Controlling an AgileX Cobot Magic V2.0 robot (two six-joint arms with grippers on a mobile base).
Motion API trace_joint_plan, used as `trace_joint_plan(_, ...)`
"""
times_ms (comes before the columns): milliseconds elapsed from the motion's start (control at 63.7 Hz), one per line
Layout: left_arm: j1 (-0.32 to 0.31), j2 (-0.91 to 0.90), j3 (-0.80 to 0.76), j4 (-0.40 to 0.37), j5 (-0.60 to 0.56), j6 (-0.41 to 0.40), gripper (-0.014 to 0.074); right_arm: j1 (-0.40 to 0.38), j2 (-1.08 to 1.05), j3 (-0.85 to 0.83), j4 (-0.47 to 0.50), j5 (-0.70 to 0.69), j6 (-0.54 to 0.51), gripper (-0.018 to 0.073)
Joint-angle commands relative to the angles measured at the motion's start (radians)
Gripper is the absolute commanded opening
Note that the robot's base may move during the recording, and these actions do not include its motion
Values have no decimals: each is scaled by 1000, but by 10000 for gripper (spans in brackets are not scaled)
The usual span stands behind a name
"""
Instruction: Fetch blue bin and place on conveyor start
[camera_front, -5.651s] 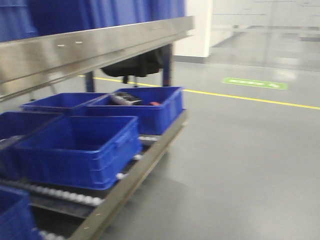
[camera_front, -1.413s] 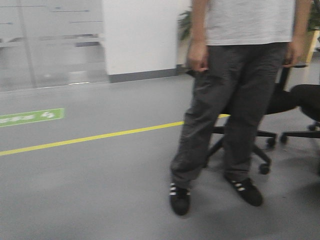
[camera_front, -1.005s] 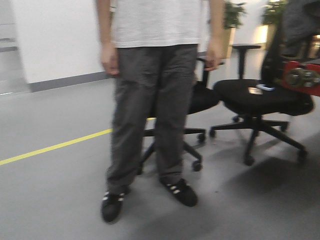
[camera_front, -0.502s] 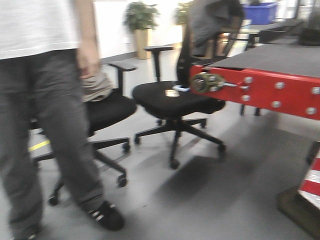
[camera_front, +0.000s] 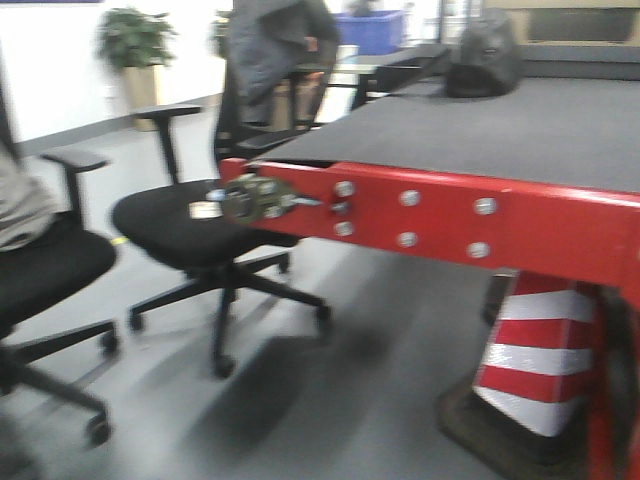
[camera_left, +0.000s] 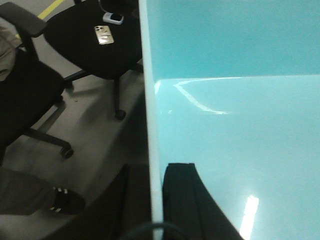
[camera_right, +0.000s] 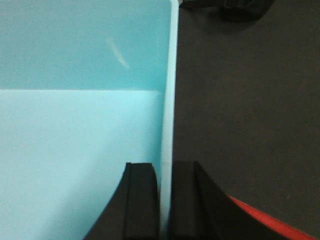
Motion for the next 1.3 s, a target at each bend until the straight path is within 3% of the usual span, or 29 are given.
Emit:
trace_joint_plan(0, -3, -11, -10, 4, -41, 6, -111, 0, -11, -11, -15, -54, -6, -153)
trace_joint_plan(1287, -3, -11, -10, 4, -41, 6, -111, 0, -11, -11, -15, -54, -6, -153)
